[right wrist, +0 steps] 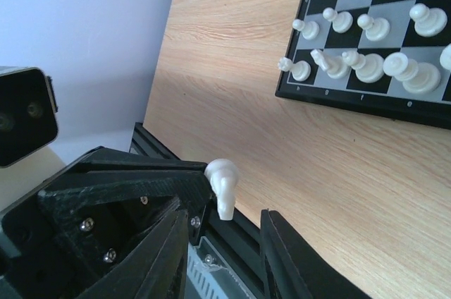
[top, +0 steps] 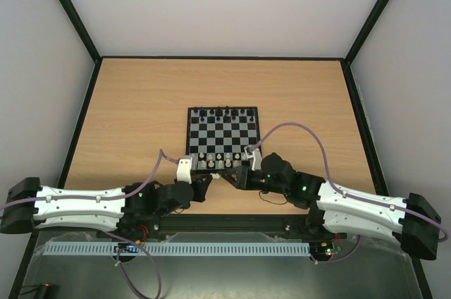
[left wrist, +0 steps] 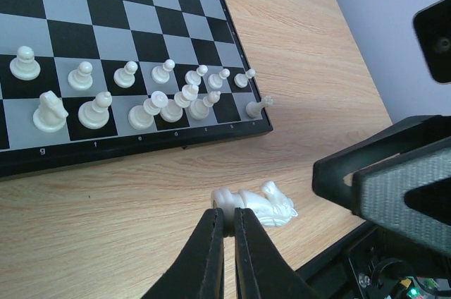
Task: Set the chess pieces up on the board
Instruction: Pick up the chess piece at the center of the board.
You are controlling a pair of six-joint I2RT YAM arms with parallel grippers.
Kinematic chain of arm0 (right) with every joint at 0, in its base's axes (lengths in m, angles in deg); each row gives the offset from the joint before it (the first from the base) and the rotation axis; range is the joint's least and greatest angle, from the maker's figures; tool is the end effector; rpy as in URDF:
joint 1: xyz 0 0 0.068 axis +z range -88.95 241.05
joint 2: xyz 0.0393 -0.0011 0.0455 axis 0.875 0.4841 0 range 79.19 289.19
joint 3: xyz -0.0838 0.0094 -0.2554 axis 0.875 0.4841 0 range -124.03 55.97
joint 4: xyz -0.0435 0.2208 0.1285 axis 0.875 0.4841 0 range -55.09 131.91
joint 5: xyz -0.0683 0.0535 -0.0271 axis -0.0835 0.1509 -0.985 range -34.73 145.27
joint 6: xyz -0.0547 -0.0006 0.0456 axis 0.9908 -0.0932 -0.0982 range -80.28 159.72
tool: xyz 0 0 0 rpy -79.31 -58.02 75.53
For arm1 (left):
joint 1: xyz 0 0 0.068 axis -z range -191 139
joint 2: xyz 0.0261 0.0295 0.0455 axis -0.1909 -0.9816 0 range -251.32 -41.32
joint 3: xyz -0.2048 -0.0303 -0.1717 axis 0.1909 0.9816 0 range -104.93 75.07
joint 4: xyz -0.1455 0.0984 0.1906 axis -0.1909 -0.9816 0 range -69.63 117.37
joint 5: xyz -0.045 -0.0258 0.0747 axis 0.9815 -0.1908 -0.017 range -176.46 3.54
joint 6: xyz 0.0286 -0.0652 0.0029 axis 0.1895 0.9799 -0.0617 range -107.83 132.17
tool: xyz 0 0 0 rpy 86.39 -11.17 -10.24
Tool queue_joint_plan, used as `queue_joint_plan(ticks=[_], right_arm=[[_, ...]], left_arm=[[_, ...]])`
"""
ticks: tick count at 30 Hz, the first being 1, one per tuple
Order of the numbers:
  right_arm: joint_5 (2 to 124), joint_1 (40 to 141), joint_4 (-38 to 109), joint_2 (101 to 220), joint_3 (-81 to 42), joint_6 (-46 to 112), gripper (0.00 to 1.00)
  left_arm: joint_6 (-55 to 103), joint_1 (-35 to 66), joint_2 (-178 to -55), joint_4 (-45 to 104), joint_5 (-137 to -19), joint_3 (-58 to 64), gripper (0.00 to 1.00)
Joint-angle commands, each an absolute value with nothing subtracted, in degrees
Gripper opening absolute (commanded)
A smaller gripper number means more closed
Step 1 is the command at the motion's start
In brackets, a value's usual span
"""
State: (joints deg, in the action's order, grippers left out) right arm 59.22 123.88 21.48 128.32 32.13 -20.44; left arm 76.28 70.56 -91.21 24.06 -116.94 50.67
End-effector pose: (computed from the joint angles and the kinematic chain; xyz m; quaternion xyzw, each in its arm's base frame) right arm 0.0988 0.2016 0.2335 -0.0398 0.7752 0.5663 0.2771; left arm 0.0597 -0.1999 0.2022 -0.0062 0.8411 -0.4026 0.3611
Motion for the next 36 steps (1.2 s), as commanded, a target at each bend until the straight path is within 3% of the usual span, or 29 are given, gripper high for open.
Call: queue_joint_plan(ticks=[1,36], right_arm=[[62.1,123.0,18.2,130.3,32.1,-21.8,0.29],[67.6,121.4,13.2,137.9,31.5,-21.8,0.2]], left_arm=[[76.7,70.2,-90.9,24.7,-117.8,51.1,0.02],[76.5,70.3,-91.4,24.7,-117.5,50.8,0.02]])
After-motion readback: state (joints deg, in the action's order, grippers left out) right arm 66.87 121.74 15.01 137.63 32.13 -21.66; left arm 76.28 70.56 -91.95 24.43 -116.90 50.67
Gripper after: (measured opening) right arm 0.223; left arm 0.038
